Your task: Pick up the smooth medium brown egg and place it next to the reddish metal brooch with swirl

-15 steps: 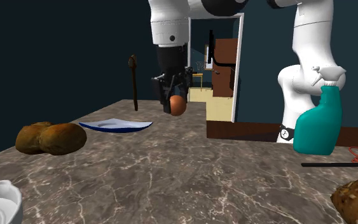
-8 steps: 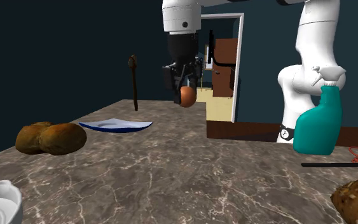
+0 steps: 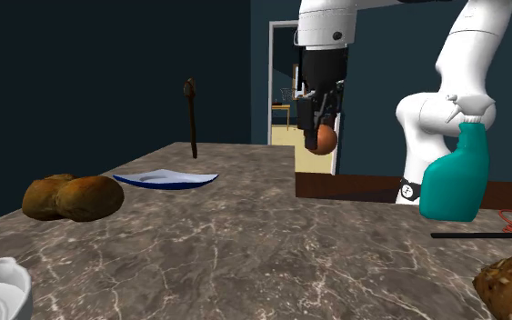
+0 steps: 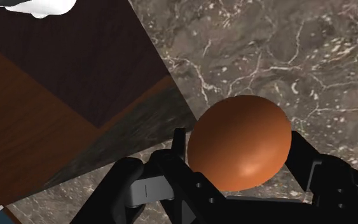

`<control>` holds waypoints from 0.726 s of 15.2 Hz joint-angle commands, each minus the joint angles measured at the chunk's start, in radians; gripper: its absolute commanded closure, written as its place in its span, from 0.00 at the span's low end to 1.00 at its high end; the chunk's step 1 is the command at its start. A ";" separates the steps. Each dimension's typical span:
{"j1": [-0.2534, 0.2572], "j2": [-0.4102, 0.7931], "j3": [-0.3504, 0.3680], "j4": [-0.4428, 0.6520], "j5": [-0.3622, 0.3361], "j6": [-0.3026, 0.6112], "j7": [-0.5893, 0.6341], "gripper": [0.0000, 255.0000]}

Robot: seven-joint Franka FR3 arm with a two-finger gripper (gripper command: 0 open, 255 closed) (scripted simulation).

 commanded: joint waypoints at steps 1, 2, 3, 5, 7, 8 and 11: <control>0.021 -0.069 0.004 -0.056 0.031 -0.010 0.005 1.00; 0.033 -0.106 0.007 -0.085 0.048 -0.016 0.007 1.00; 0.046 -0.142 0.009 -0.113 0.064 -0.023 0.011 1.00; 0.076 -0.215 0.015 -0.166 0.097 -0.041 0.020 1.00; 0.108 -0.287 0.021 -0.215 0.130 -0.064 0.033 1.00; 0.125 -0.323 0.025 -0.238 0.146 -0.077 0.040 1.00; 0.180 -0.429 0.038 -0.298 0.196 -0.123 0.068 1.00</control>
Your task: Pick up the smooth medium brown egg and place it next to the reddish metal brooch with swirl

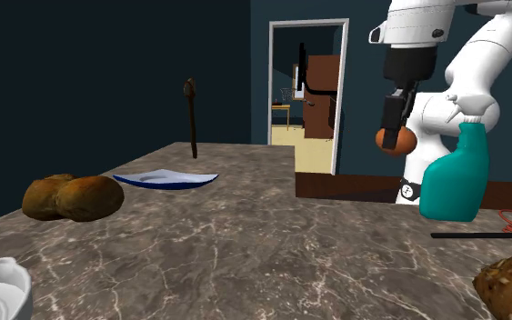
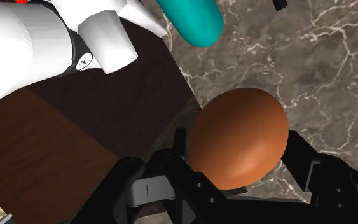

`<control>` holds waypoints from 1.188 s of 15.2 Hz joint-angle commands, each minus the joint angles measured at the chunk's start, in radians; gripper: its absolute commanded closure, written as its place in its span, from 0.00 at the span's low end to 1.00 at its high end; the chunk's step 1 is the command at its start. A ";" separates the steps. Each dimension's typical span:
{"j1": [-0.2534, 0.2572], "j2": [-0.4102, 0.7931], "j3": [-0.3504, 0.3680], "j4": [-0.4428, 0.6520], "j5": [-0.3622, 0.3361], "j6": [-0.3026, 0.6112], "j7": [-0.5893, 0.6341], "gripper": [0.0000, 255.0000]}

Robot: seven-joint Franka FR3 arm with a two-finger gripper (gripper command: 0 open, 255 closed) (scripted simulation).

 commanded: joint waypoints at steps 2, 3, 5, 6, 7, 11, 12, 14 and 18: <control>0.060 -0.108 0.017 -0.057 0.053 -0.052 0.035 1.00; 0.080 -0.142 0.024 -0.072 0.070 -0.071 0.048 1.00; 0.122 -0.207 0.038 -0.099 0.105 -0.112 0.078 1.00; 0.143 -0.239 0.046 -0.110 0.123 -0.132 0.094 1.00; 0.165 -0.270 0.055 -0.121 0.141 -0.154 0.112 1.00; 0.254 -0.382 0.096 -0.148 0.217 -0.240 0.193 1.00; 0.276 -0.408 0.108 -0.151 0.238 -0.261 0.215 1.00; 0.319 -0.454 0.133 -0.154 0.279 -0.303 0.263 1.00; 0.399 -0.530 0.191 -0.144 0.369 -0.379 0.365 1.00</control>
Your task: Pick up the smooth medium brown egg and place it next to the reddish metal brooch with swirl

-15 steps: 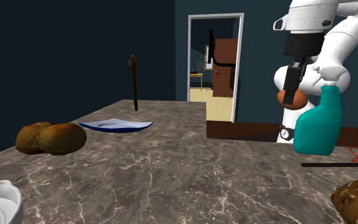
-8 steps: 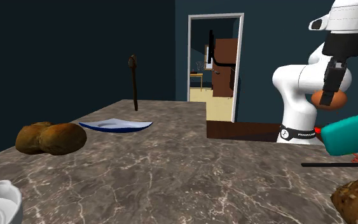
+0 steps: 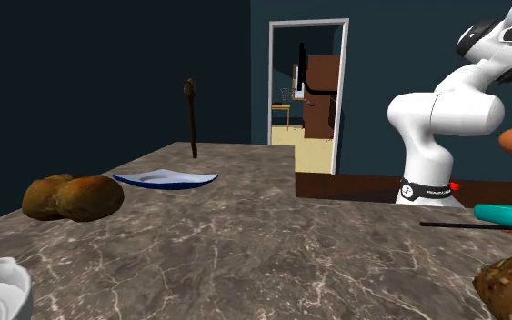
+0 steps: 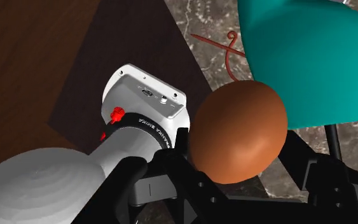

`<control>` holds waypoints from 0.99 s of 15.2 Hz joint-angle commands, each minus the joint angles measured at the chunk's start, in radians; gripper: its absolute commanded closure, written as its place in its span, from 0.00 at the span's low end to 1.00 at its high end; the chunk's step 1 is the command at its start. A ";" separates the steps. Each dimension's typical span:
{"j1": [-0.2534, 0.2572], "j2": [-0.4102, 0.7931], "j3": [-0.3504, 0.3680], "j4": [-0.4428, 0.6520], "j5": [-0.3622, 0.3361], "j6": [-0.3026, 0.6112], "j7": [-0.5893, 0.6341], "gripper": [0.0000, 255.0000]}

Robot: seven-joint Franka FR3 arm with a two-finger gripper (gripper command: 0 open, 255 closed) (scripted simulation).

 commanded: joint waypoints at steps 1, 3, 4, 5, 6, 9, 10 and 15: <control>0.032 -0.026 0.032 0.012 0.047 -0.031 0.051 1.00; 0.065 -0.053 0.065 0.027 0.094 -0.064 0.105 1.00; 0.080 -0.065 0.082 0.036 0.119 -0.079 0.132 1.00; 0.095 -0.074 0.098 0.046 0.143 -0.092 0.160 1.00; 0.108 -0.083 0.115 0.058 0.167 -0.106 0.188 1.00; 0.140 -0.104 0.167 0.099 0.241 -0.140 0.270 1.00; 0.149 -0.108 0.184 0.115 0.265 -0.149 0.298 1.00; 0.167 -0.127 0.236 0.081 0.320 -0.124 0.313 1.00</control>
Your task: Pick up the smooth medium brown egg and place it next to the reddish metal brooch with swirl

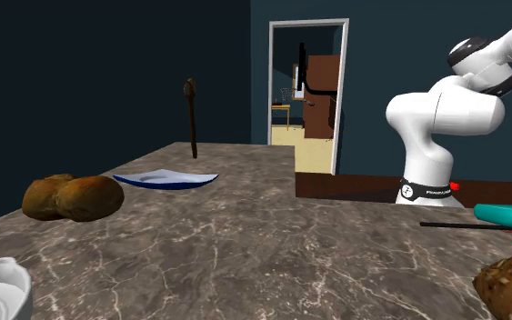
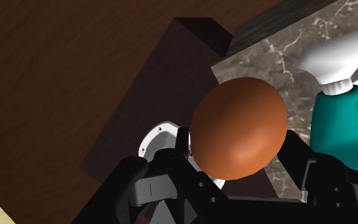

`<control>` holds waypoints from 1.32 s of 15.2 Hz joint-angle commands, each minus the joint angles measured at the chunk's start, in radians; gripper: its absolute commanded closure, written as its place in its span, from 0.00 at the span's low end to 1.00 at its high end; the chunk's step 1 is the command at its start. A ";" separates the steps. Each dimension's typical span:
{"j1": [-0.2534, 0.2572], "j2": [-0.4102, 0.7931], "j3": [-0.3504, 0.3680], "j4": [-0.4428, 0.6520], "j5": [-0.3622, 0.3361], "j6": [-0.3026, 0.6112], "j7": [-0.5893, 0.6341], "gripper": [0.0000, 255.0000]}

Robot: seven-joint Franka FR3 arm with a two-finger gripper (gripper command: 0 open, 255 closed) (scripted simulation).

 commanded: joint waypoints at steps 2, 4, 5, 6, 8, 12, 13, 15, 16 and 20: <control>0.007 -0.009 0.032 -0.031 0.029 0.024 -0.004 1.00; 0.014 -0.015 0.054 -0.052 0.050 0.040 -0.006 1.00; 0.017 -0.018 0.066 -0.062 0.061 0.048 -0.007 1.00; 0.020 -0.021 0.078 -0.072 0.072 0.056 -0.008 1.00; 0.027 -0.025 0.102 -0.091 0.094 0.072 -0.010 1.00; 0.039 -0.031 0.154 -0.127 0.143 0.105 -0.015 1.00; 0.042 -0.032 0.168 -0.136 0.155 0.113 -0.016 1.00; 0.047 -0.033 0.196 -0.152 0.181 0.130 -0.018 1.00; 0.049 -0.034 0.211 -0.160 0.194 0.139 -0.019 1.00; 0.056 -0.033 0.254 -0.181 0.234 0.164 -0.023 1.00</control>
